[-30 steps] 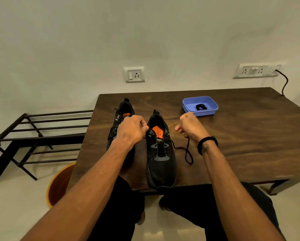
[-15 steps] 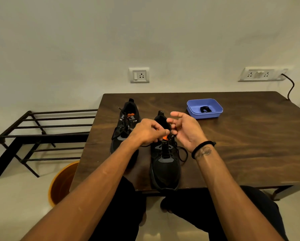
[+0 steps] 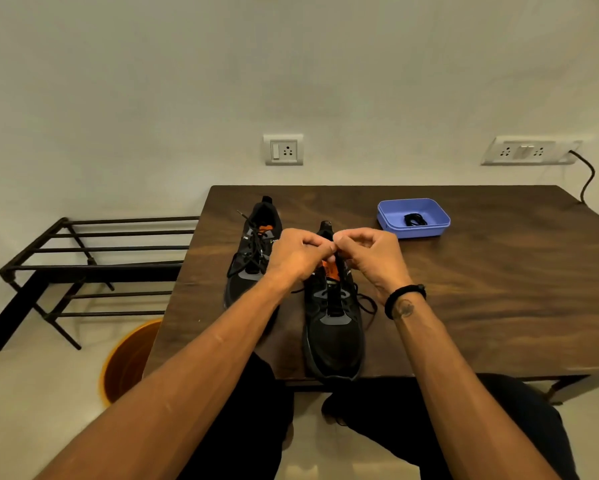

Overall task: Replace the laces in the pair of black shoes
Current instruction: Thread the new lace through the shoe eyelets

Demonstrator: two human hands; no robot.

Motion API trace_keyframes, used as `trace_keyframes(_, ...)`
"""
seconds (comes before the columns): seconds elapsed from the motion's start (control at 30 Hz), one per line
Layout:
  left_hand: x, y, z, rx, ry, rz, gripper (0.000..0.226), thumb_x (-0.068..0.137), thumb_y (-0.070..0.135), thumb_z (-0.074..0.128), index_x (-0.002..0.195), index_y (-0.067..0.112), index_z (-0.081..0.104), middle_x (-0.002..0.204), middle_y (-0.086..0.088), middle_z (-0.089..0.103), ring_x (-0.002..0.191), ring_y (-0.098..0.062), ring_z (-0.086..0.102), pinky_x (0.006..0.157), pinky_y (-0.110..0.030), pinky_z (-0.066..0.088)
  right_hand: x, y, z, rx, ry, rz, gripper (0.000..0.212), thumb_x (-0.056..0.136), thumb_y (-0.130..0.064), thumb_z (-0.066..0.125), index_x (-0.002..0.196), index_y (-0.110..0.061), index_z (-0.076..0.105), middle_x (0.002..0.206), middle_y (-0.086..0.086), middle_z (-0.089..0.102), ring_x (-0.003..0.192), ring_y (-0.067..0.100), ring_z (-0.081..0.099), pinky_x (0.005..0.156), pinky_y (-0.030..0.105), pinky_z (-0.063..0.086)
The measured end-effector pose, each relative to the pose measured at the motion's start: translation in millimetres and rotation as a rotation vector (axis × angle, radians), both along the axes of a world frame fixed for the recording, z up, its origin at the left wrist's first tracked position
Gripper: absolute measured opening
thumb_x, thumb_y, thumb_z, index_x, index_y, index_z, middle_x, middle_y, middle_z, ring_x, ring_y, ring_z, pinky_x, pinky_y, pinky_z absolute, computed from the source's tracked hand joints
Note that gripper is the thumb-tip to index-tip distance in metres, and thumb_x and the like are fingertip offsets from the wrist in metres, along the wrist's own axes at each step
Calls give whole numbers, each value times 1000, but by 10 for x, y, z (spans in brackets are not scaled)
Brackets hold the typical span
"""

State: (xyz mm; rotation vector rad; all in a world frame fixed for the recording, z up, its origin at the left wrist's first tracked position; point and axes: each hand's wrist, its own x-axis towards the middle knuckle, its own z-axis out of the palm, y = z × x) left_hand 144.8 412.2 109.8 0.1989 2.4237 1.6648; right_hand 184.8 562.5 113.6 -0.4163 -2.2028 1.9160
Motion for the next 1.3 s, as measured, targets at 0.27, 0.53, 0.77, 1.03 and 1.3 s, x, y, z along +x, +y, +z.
trace_keyframes(0.27, 30, -44, 33, 118, 15, 113, 12, 91, 25, 78, 101, 20, 83, 87, 1, 77, 70, -4, 65, 63, -18, 53, 90, -10, 64, -87, -46, 111, 12, 91, -2, 75, 102, -3, 76, 93, 21, 78, 77, 23, 75, 76, 31, 63)
trace_keyframes(0.53, -54, -158, -64, -402, -5, 155, 29, 86, 8, 66, 64, 23, 77, 89, 5, 78, 81, -15, 72, 66, -27, 58, -19, 1, -242, 801, -137, 126, 20, 93, -6, 62, 82, -20, 70, 87, -2, 68, 86, 13, 65, 72, 26, 56)
trace_keyframes(0.77, 4, -146, -58, -473, -126, 12, 11, 84, 19, 85, 89, 28, 82, 95, 2, 78, 88, -12, 72, 84, -32, 62, -26, -111, -338, 1037, -139, 196, 9, 96, -12, 64, 88, -15, 66, 107, 6, 43, 101, 24, 50, 86, 40, 54)
trace_keyframes(1.03, -4, -142, -85, -399, -182, 19, 15, 78, 16, 90, 86, 24, 82, 92, 0, 79, 97, -15, 73, 96, -37, 59, -36, -14, -340, 611, -213, 281, 12, 95, -9, 65, 88, -15, 73, 84, -2, 66, 79, 11, 61, 66, 23, 47)
trace_keyframes(1.3, -11, -149, -98, -392, -206, 37, 15, 75, 17, 92, 84, 22, 82, 84, 3, 78, 95, -14, 74, 95, -37, 59, -46, -58, -376, 399, -252, 224, 10, 98, -14, 68, 96, -8, 75, 70, -5, 58, 62, 5, 49, 61, 21, 42)
